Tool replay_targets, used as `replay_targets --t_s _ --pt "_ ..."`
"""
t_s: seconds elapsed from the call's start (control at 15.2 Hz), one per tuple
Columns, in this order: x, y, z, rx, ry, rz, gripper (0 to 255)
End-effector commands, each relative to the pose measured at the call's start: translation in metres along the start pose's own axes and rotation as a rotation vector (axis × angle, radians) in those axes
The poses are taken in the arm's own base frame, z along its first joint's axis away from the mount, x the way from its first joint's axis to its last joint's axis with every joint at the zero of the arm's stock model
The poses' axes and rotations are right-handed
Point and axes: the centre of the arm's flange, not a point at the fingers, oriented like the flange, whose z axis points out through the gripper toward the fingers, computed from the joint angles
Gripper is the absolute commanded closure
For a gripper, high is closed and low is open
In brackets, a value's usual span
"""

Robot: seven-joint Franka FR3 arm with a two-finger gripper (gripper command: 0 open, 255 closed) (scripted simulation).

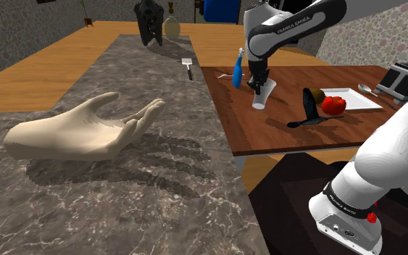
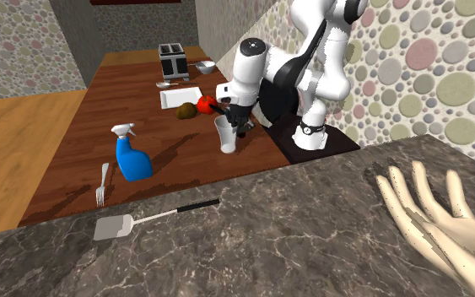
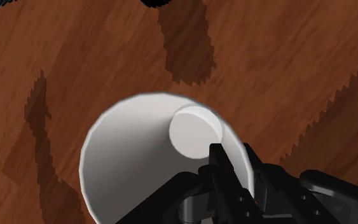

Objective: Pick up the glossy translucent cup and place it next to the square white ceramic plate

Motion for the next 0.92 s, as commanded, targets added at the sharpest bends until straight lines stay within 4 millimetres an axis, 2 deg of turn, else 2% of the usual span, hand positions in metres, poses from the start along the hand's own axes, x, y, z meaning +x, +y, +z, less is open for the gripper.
replay_targets --t_s 0.0,0.86 --pt "0.000 0.002 -0.010 0.000 0.000 0.000 255" --pt "-0.009 0.020 -0.076 0.000 0.000 0.000 255"
